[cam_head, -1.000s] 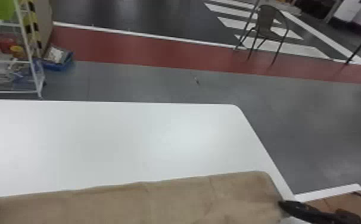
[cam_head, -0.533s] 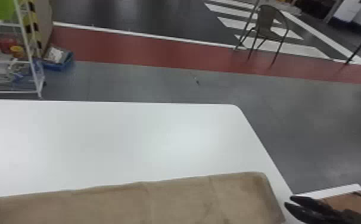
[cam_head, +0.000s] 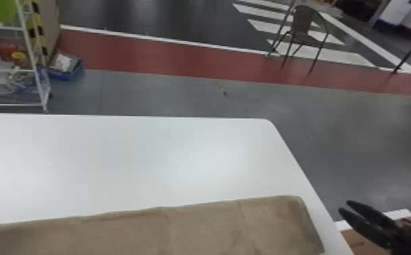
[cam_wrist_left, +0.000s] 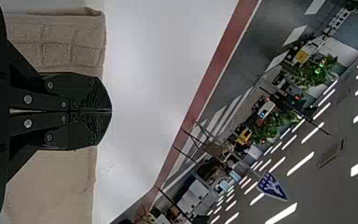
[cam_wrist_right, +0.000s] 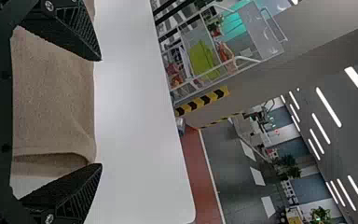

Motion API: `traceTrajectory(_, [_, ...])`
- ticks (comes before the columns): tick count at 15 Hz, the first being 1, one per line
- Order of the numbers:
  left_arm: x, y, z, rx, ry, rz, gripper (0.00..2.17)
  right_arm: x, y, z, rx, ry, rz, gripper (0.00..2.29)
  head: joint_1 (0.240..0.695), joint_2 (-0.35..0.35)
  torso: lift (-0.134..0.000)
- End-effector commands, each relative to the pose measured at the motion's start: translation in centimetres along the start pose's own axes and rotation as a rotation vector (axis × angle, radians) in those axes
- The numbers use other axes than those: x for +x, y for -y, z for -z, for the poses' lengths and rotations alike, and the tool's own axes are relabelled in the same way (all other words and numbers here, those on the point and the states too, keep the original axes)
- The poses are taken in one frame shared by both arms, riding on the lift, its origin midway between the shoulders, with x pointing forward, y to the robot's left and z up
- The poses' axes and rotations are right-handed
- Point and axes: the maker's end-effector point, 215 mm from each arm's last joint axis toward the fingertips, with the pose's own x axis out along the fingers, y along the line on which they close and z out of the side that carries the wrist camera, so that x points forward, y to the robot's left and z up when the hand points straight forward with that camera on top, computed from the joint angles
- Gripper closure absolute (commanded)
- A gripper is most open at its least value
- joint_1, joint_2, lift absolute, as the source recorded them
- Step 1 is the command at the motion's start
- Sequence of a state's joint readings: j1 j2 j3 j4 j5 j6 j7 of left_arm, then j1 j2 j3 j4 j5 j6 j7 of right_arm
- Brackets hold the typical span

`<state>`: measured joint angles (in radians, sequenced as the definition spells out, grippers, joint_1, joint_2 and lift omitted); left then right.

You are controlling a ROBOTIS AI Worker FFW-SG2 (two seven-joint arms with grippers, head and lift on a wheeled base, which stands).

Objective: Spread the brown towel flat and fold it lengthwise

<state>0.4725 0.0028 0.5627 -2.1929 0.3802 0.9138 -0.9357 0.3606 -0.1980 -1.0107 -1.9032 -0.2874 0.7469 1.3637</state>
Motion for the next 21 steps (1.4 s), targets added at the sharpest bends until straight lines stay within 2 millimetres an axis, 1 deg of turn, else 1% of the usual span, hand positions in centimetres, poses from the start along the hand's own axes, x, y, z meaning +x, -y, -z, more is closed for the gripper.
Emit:
traceTrajectory(1, [1.9, 1.9, -0.7, 0.052, 0.016, 0.021, 1.17, 3.3, -3.0, 0.3, 0.098, 0.026, -0.078, 0.07, 0.695, -0.35, -0.123])
traceTrajectory(3, [3.9, 3.1, -0.9, 0.117, 0.043, -0.002, 1.17, 6.3, -6.1, 1.4, 0.122, 0.018, -0.15, 0.07, 0.695, -0.348, -0.123])
traceTrajectory(4, [5.3, 3.7, -1.6, 0.202, 0.091, -0.046, 1.17, 7.6, -7.6, 1.8, 0.117, 0.024, -0.178, 0.07, 0.695, -0.307, -0.123])
traceTrajectory(5, [6.5, 4.4, -1.7, 0.28, 0.108, -0.08, 1.17, 8.7, -8.9, 2.1, 0.116, 0.027, -0.204, 0.07, 0.695, -0.281, -0.123])
traceTrajectory(6, [7.2, 4.6, -1.0, 0.3, 0.088, -0.089, 1.17, 9.5, -9.4, 2.2, 0.11, 0.017, -0.22, 0.07, 0.695, -0.259, -0.123])
traceTrajectory(7, [7.7, 5.1, -0.4, 0.305, 0.076, -0.081, 1.17, 9.9, -9.3, 2.3, 0.089, 0.009, -0.216, 0.07, 0.695, -0.247, -0.123])
traceTrajectory(8, [8.1, 5.2, 0.0, 0.309, 0.06, -0.081, 1.17, 10.0, -8.9, 2.2, 0.083, 0.007, -0.205, 0.07, 0.695, -0.242, -0.123])
traceTrajectory(9, [8.2, 4.7, 0.4, 0.299, 0.038, -0.091, 1.17, 9.9, -8.4, 2.5, 0.071, -0.008, -0.187, 0.07, 0.695, -0.251, -0.123])
traceTrajectory(10, [8.2, 3.8, 1.4, 0.268, -0.013, -0.11, 1.17, 9.5, -7.8, 2.3, 0.063, -0.01, -0.165, 0.07, 0.695, -0.257, -0.123])
traceTrajectory(11, [7.9, 2.9, 2.5, 0.235, -0.066, -0.127, 1.17, 9.1, -6.9, 2.2, 0.06, -0.022, -0.136, 0.07, 0.695, -0.263, -0.123])
traceTrajectory(13, [6.9, 1.9, 3.3, 0.184, -0.14, -0.148, 1.17, 8.7, -5.0, 2.1, 0.073, -0.077, -0.073, 0.07, 0.695, -0.276, -0.123])
traceTrajectory(14, [6.5, 1.3, 3.3, 0.169, -0.16, -0.169, 1.17, 9.0, -4.4, 2.5, 0.069, -0.125, -0.04, 0.08, 0.695, -0.285, -0.123])
traceTrajectory(16, [5.4, 0.0, 3.7, 0.132, -0.206, -0.21, 1.17, 9.3, -3.2, 2.4, 0.031, -0.195, 0.037, 0.08, 0.695, -0.294, -0.123])
traceTrajectory(19, [4.2, -1.0, 3.7, 0.082, -0.24, -0.241, 1.17, 9.6, -1.3, 2.5, -0.006, -0.315, 0.123, 0.09, 0.695, -0.284, -0.123])
traceTrajectory(20, [4.0, -1.0, 3.1, 0.086, -0.234, -0.247, 1.17, 9.4, -0.5, 2.2, -0.029, -0.337, 0.155, 0.09, 0.695, -0.282, -0.123])
traceTrajectory(21, [3.4, -1.4, 3.3, 0.072, -0.243, -0.258, 1.17, 9.1, 0.6, 2.3, -0.045, -0.365, 0.181, 0.09, 0.695, -0.282, -0.123])
